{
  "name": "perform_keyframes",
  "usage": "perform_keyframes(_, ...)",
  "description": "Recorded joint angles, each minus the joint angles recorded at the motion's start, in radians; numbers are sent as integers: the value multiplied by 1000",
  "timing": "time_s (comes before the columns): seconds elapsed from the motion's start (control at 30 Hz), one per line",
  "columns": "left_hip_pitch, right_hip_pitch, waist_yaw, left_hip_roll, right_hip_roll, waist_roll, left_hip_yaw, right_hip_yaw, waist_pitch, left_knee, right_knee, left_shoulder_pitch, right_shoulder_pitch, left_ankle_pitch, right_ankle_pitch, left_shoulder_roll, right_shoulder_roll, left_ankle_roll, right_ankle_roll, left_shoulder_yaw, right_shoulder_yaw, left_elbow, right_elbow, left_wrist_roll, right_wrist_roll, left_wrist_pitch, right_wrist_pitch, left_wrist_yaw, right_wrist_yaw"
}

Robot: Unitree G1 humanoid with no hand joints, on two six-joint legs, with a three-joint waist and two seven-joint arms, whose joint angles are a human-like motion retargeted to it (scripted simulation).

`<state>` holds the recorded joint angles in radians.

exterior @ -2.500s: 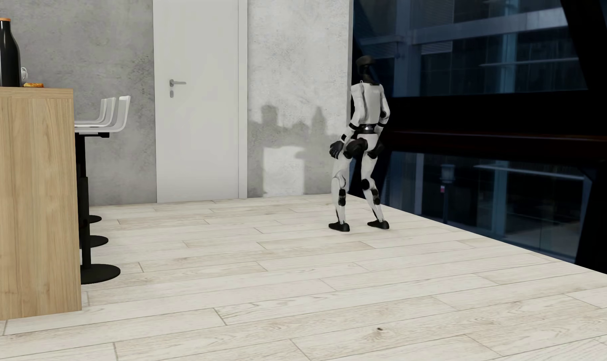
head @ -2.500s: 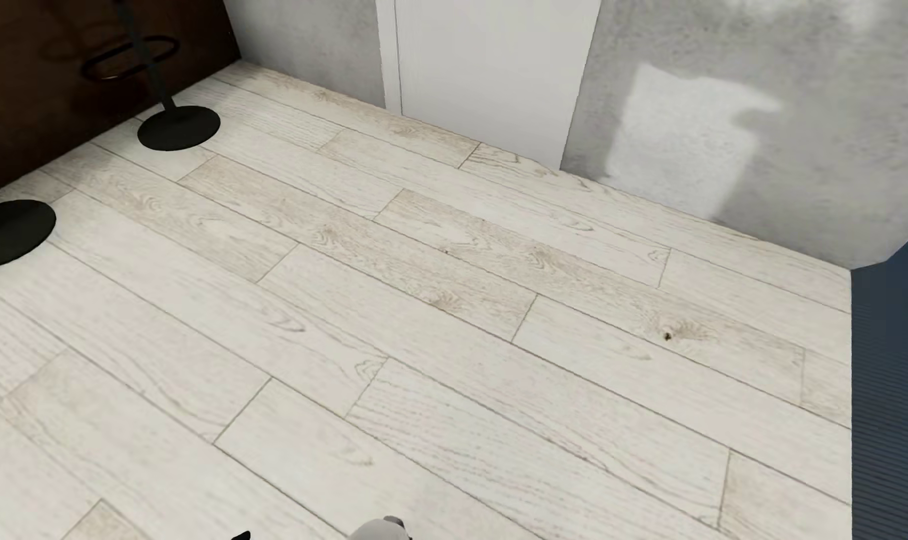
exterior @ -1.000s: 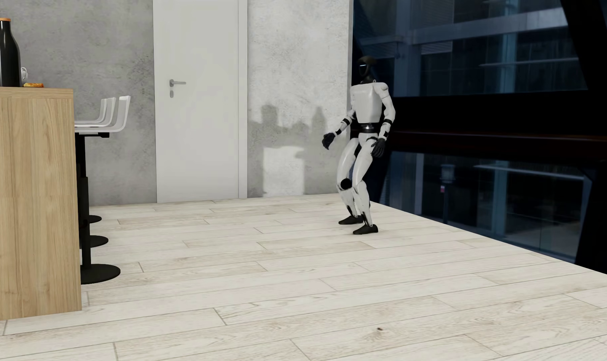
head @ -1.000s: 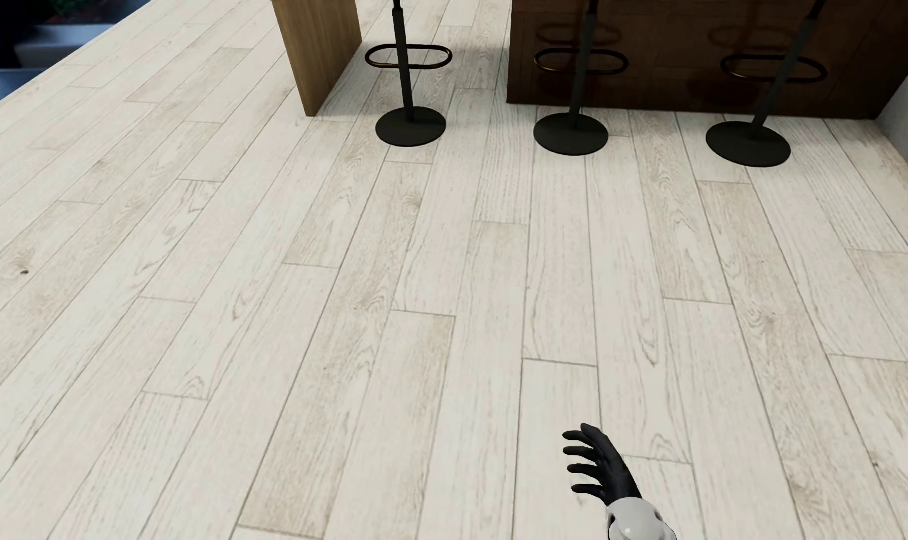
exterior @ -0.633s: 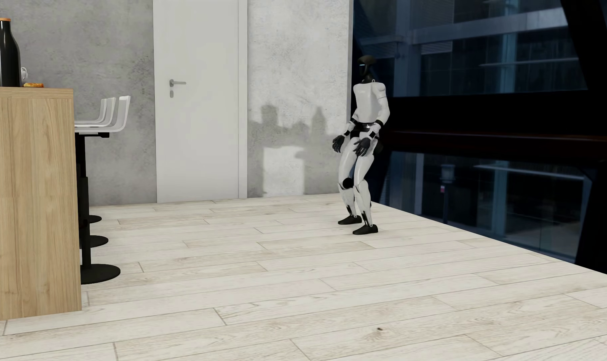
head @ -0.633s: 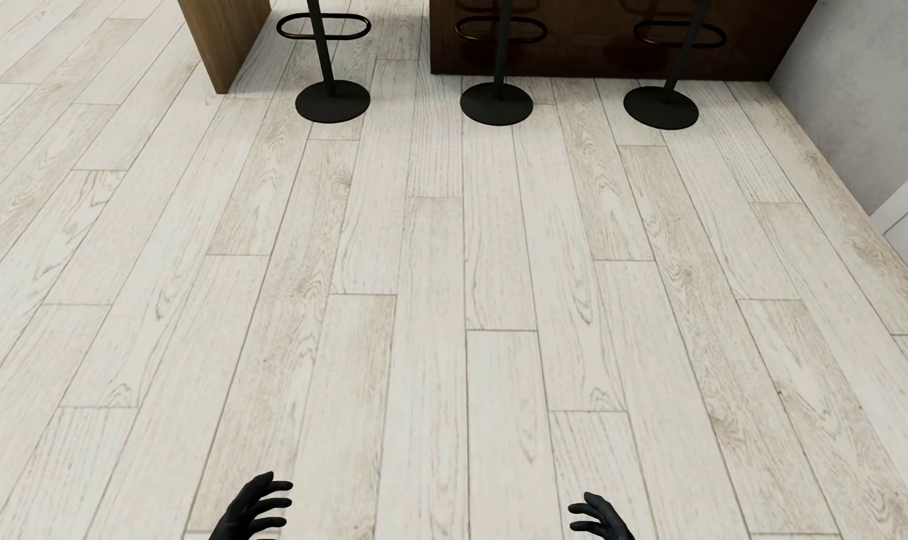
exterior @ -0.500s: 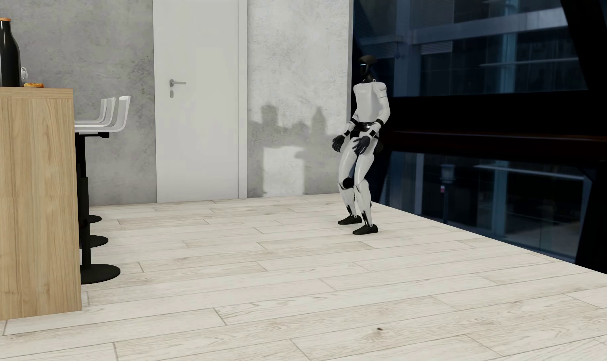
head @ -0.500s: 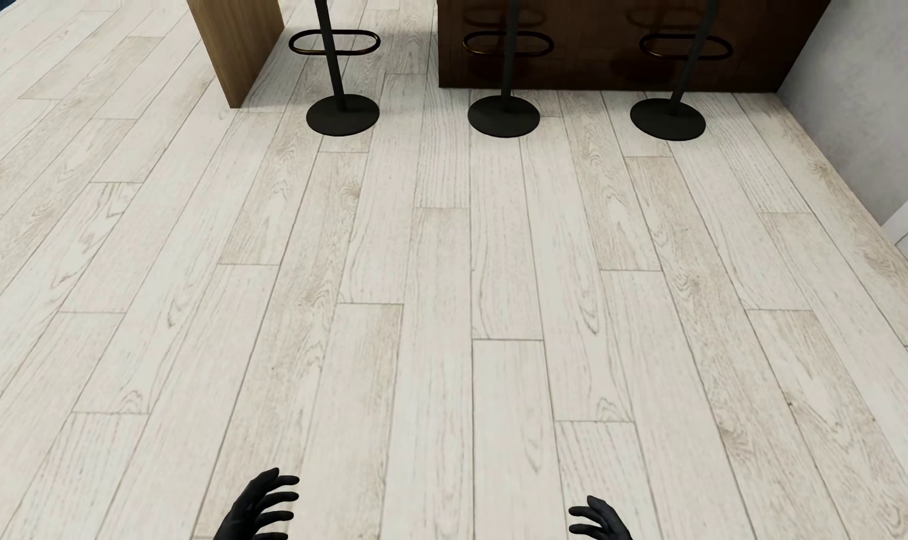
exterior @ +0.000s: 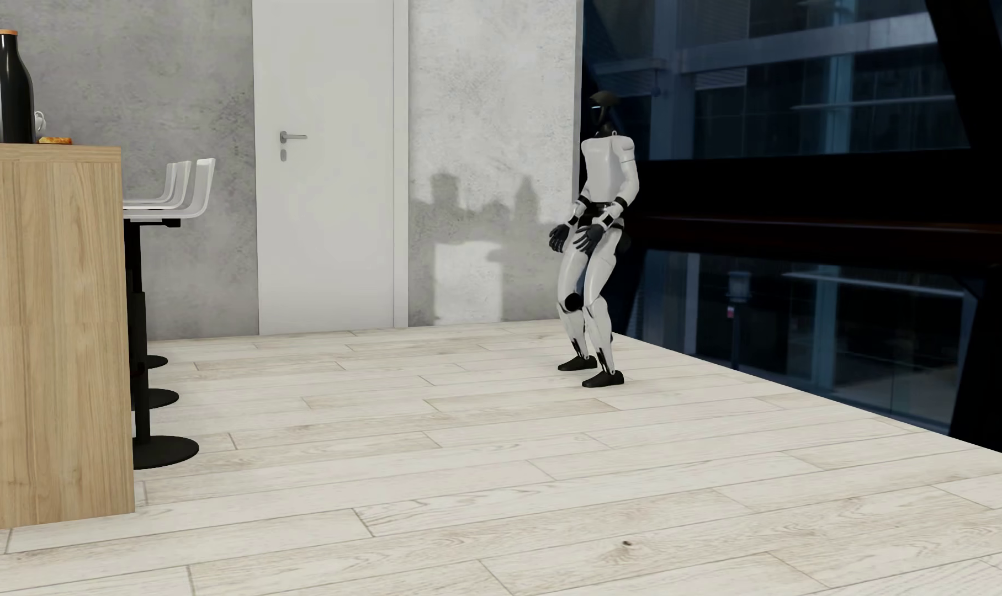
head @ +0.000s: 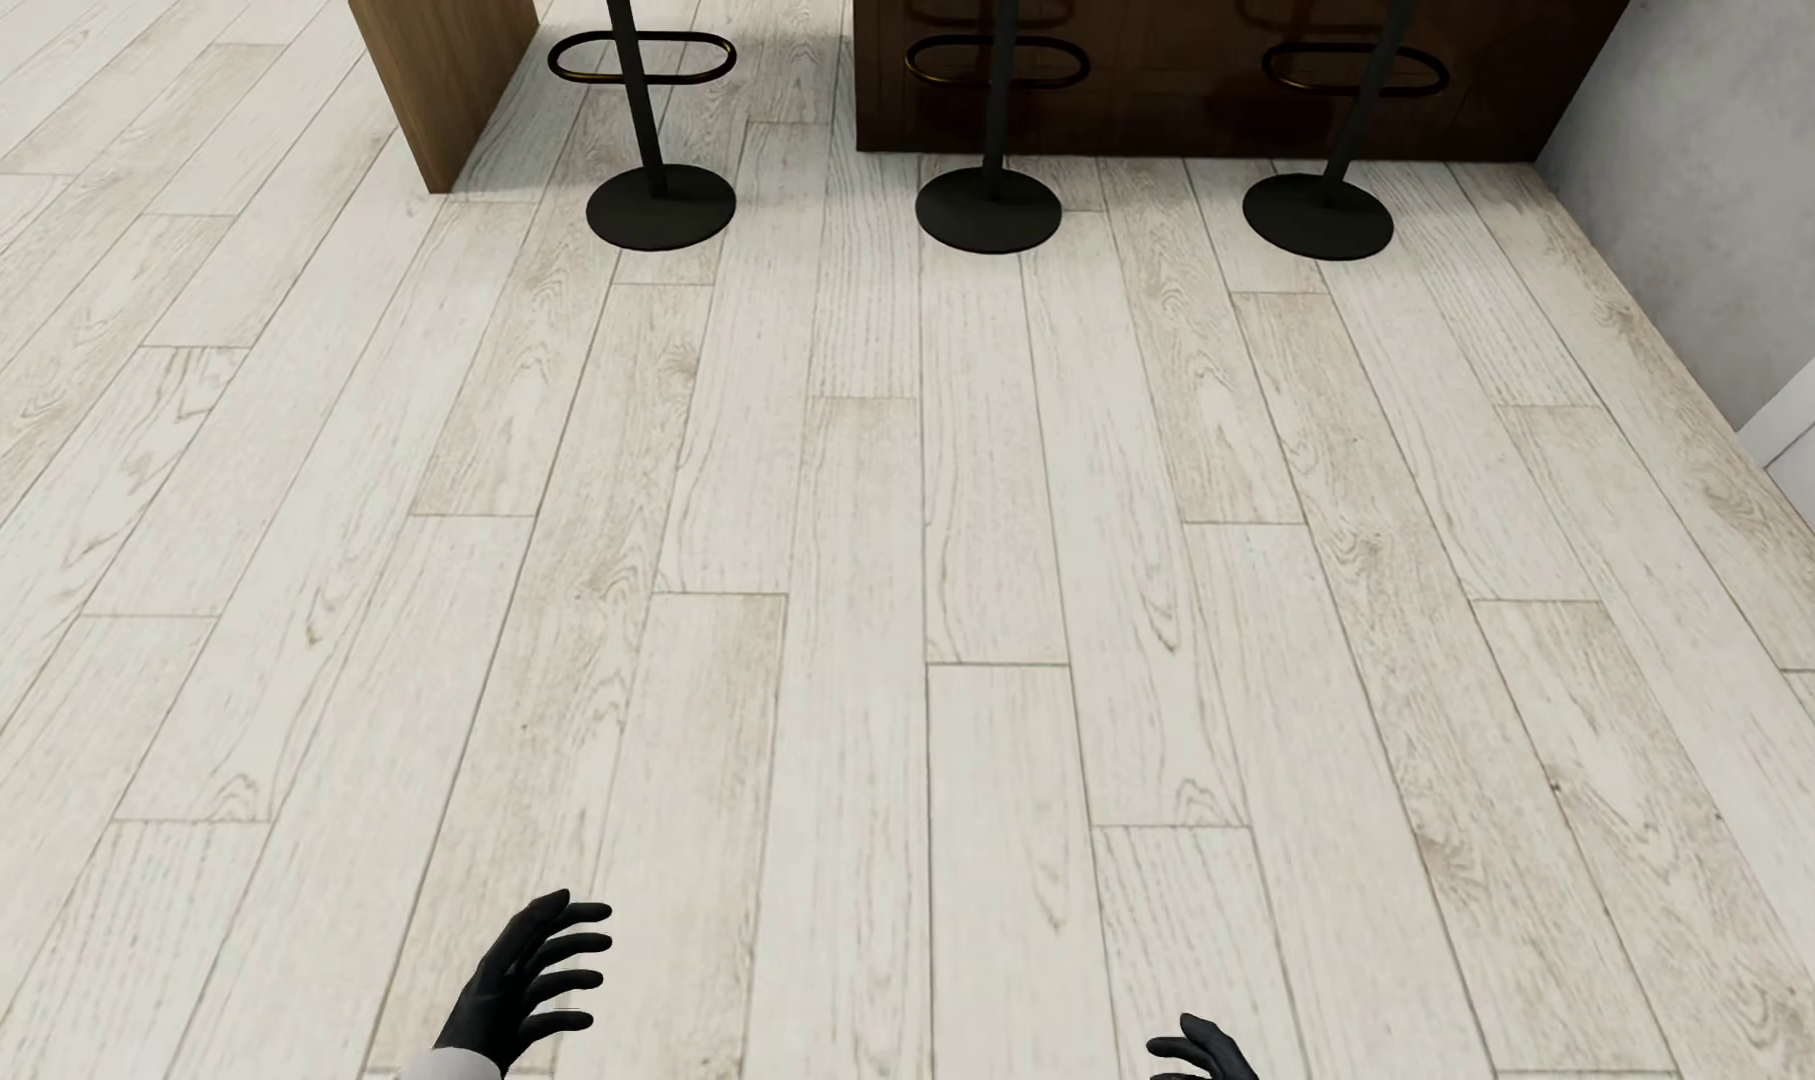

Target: Rotate 180

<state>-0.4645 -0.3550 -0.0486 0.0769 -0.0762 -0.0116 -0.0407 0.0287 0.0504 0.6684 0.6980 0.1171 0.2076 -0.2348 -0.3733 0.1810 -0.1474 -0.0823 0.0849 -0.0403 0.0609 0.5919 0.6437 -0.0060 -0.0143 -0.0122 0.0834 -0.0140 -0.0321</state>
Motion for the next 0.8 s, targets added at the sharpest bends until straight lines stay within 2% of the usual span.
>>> perform_keyframes(0.07,-2,3,5,-1,-1,6,-1,-1,10,14,5,41,-7,-12,-7,18,-20,2,2,0,-11,5,-18,8,7,-24,-10,2,10)
perform_keyframes(0.1,-4,-1,0,-2,-2,4,0,0,12,12,6,51,-26,-11,-8,14,-14,2,1,11,-19,15,-16,8,18,-19,-15,7,21)
perform_keyframes(0.17,8,11,19,0,0,0,-2,-3,25,8,4,42,-43,-11,-10,3,-20,-1,-2,13,2,-8,-5,-10,41,26,-21,21,25)
perform_keyframes(0.23,14,12,26,-3,-4,-1,-1,-1,25,6,13,42,-41,-10,-14,-2,-12,-2,-2,3,0,-9,-24,-34,45,49,-25,38,-2)
perform_keyframes(0.33,8,7,16,4,6,12,-5,-3,3,7,7,50,-34,-7,-6,-15,-20,-5,-5,-5,-9,-3,-13,-47,27,45,-22,53,-19)
perform_keyframes(0.43,19,9,-6,-5,-1,11,-5,0,-14,-16,4,26,-6,10,1,4,-5,-5,-5,-10,-6,-6,-17,-32,3,27,7,46,2)
perform_keyframes(0.5,19,2,-4,-2,2,12,-3,3,-28,-30,0,40,0,21,9,14,-30,-7,-8,7,-16,3,-20,-18,6,2,5,36,36)
perform_keyframes(0.53,14,0,11,-1,5,18,-9,0,-31,-19,3,31,6,16,8,3,-41,-8,-8,11,-36,3,3,-10,13,5,-9,32,48)
perform_keyframes(0.63,9,-5,34,-15,-6,18,-17,-5,-34,-19,16,38,-23,21,2,-31,-19,-7,-7,-17,-12,-3,6,20,12,10,-29,20,48)
perform_keyframes(0.7,15,-4,30,-18,-10,16,-12,-1,-32,-25,18,48,-21,22,-1,-7,-19,-5,-6,-1,-29,12,-14,36,3,-1,-36,-4,58)
perform_keyframes(0.8,19,-4,28,-19,-11,16,-8,2,-16,-35,12,36,-30,28,4,-1,-24,-4,-5,-1,-22,5,-3,16,-2,8,-15,-13,31)
